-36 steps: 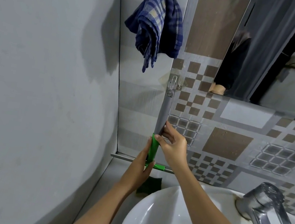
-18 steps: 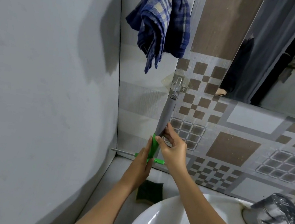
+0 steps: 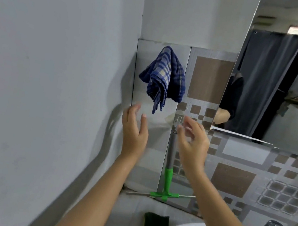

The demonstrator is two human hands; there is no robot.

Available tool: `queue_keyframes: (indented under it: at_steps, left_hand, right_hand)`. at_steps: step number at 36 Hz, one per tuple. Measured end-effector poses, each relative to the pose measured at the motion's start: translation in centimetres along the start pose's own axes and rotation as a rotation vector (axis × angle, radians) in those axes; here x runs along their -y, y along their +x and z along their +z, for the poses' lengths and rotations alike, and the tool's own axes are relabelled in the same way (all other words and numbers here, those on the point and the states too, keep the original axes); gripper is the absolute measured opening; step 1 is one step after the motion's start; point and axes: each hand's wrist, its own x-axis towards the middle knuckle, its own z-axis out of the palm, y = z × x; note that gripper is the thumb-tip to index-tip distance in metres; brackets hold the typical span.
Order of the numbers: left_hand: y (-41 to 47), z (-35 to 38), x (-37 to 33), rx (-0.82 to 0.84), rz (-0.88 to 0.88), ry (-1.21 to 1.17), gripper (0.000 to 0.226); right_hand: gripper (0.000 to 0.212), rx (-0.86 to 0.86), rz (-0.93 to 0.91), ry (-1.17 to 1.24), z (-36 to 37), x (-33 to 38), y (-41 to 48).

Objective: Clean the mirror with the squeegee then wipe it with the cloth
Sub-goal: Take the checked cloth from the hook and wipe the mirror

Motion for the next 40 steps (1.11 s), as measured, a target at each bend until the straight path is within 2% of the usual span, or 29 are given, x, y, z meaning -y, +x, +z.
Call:
queue_keyframes:
  at_steps: [2, 4, 7, 10, 14, 19, 23, 27, 34, 40]
  left_hand:
    - [4.8, -0.1, -3.2, -0.05, 0.07, -0.06, 0.03]
    - [8.3, 0.1, -5.3, -0.028, 0.151, -0.08, 0.028]
    - [10.5, 0.6, -6.1, 0.148, 0.202, 0.01, 0.03]
    - [11.9, 0.9, -5.8, 0.303, 0.24, 0.127, 0.039]
    - [13.8, 0.3, -6.1, 0.363, 0.29, 0.197, 0.047]
    - [14.2, -0.2, -6.6, 0.409, 0.278, 0.271, 0.057]
    - [14.3, 0.0, -7.9, 0.509, 0.212, 0.3, 0.077]
    - [14.9, 0.6, -9.6, 0.515, 0.225, 0.3, 0.09]
    - [14.9, 0.6, -12.9, 0.613, 0.265, 0.279, 0.093]
    - [14.5, 0.2, -16.1, 0.565, 0.321, 0.191, 0.084]
  right_hand:
    - [0.03, -0.047, -0.048, 0.023, 0.1, 2.7, 4.0]
    - [0.031, -0.059, -0.054, 0.023, 0.2, 4.8, 7.0]
    - [0.031, 0.025, -0.013, -0.078, 0.7, 5.4, 9.1]
    - [0.02, 0.139, 0.018, -0.125, 1.3, 5.4, 10.2]
    - [0.016, 0.239, 0.07, -0.156, 1.1, 5.9, 11.9]
    - [0.014, 0.224, -0.023, -0.237, -0.5, 7.5, 13.8]
    - [0.018, 0.232, -0.216, -0.375, -2.4, 10.6, 16.2]
    - [0.022, 0.289, -0.376, -0.49, -3.5, 13.6, 17.7]
    - [0.023, 0.311, -0.482, -0.498, -6.0, 16.2, 17.8]
    - [0.022, 0.223, -0.513, -0.413, -8.3, 18.2, 17.8]
